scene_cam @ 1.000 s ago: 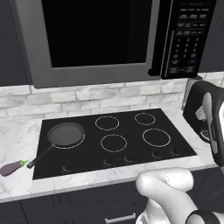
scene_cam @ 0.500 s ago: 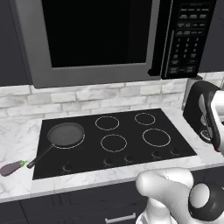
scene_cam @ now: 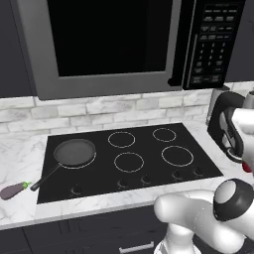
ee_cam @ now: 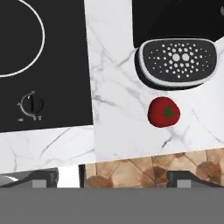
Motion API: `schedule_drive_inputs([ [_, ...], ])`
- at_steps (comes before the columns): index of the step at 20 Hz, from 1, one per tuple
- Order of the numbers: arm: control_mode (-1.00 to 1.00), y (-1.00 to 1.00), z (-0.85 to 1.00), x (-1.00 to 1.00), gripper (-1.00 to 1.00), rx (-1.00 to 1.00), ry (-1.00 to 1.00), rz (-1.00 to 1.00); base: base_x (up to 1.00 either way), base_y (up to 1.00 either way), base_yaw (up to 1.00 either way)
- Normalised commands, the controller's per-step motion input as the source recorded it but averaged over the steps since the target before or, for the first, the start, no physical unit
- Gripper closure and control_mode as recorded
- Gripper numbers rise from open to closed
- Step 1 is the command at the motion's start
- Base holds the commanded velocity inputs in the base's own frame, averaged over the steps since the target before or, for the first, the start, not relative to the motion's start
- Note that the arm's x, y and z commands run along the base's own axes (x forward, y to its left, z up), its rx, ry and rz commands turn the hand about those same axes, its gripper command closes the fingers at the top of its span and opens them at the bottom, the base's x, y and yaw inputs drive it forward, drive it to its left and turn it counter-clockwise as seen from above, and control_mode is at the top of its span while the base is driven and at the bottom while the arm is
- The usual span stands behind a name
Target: Put the eggplant and tomato in the pan. Then turn on the front left burner and set the heat to medium.
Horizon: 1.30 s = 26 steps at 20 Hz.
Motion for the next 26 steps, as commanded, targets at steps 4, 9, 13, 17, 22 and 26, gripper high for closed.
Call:
schedule_drive_inputs([
  [4, -1.00, -0.36, -0.86, 0.30, -1.00, 0.11, -0.04, -0.05, 0.00, 0.00, 0.00],
  [9, -1.00, -0.38, -0.63, 0.48, -1.00, 0.06, -0.07, -0.03, 0.00, 0.00, 0.00],
  [13, -1.00, -0.49, -0.10, 0.38, -1.00, 0.00, 0.00, -0.02, 0.00, 0.00, 0.00],
  [17, -1.00, -0.56, 0.08, 0.01, -1.00, 0.00, 0.06, -0.01, 0.00, 0.00, 0.00],
  [22, -1.00, -0.27, 0.07, -0.20, -1.00, 0.00, 0.09, 0.00, 0.00, 0.00, 0.00],
  [26, -1.00, 0.00, -0.07, -0.11, -1.00, 0.00, 0.09, 0.00, 0.00, 0.00, 0.00],
])
